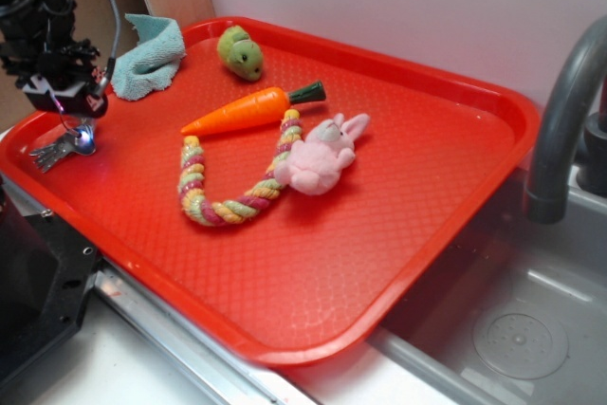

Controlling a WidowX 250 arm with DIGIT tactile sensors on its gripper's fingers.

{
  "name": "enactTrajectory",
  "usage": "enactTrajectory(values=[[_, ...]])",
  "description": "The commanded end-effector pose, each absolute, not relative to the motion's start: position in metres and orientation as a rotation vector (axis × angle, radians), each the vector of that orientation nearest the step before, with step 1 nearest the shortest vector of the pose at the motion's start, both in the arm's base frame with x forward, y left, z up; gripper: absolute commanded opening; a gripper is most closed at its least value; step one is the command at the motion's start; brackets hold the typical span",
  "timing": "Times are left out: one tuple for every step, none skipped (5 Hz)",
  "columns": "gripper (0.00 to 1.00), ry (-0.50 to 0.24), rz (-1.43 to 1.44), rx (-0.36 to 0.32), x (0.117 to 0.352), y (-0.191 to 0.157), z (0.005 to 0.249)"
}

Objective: Grab the silver keys.

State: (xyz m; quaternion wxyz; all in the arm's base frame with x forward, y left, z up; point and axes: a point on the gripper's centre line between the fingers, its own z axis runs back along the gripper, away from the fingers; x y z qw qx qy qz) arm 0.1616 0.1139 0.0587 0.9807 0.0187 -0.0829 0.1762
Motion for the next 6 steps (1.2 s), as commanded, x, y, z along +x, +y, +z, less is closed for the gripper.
enactTrajectory(values=[[0.00, -0.161, 0.151, 0.069, 0.180, 0.082, 0.152], [0.00, -0.141, 0.010, 0.099, 0.186, 0.048, 0.201], [0.00, -0.137, -0.049, 0.045, 0.189, 0.030, 0.248], [0.00, -0.173, -0.051, -0.017, 0.179, 0.030, 0.270], [0.00, -0.197, -0.044, -0.034, 0.173, 0.028, 0.275], [0.00, -0.179, -0.030, -0.018, 0.172, 0.026, 0.271]])
